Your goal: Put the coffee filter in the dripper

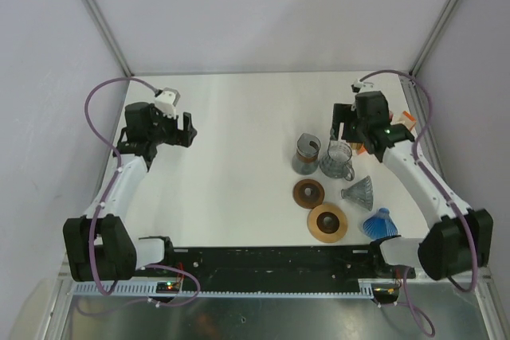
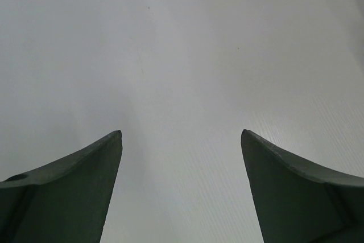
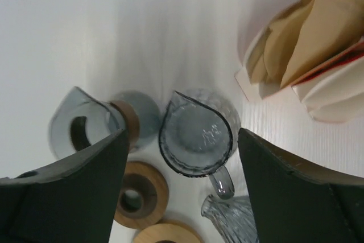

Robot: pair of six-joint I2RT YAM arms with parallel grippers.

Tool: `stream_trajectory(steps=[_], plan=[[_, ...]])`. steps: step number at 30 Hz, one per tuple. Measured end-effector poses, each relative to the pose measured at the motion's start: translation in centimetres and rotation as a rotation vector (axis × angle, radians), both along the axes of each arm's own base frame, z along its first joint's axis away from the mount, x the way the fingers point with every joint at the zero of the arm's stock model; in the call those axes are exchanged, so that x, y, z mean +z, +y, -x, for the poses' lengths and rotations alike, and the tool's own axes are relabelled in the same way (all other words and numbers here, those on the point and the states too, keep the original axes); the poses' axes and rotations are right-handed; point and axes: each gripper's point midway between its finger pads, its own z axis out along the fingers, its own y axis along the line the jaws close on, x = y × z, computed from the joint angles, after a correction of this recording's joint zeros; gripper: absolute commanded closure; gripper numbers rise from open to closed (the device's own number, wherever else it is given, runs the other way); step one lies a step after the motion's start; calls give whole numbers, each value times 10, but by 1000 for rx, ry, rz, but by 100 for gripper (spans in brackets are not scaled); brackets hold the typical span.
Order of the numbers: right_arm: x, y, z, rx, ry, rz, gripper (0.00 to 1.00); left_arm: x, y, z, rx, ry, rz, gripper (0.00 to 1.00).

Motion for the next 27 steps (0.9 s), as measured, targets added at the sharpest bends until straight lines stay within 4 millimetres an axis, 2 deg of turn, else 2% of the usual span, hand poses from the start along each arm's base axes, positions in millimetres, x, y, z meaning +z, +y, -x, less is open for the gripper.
stream_trajectory(steps=[4, 9, 11, 15, 21, 27], plan=[[-35, -11, -1, -38, 143, 62, 36, -8, -3, 11, -16, 60, 7, 11], [-70, -26, 3, -76, 279, 95, 47, -16, -7, 21, -32, 110, 21, 11], [-82, -27, 3, -75, 318, 100, 51, -18, -7, 23, -34, 120, 23, 11], [-108, -25, 4, -63, 396, 109, 65, -18, -8, 24, -38, 124, 26, 11], [-123, -27, 4, -65, 439, 131, 96, -19, -8, 25, -40, 128, 26, 10], [-122, -28, 2, -64, 427, 148, 100, -19, -9, 25, -41, 129, 27, 10]])
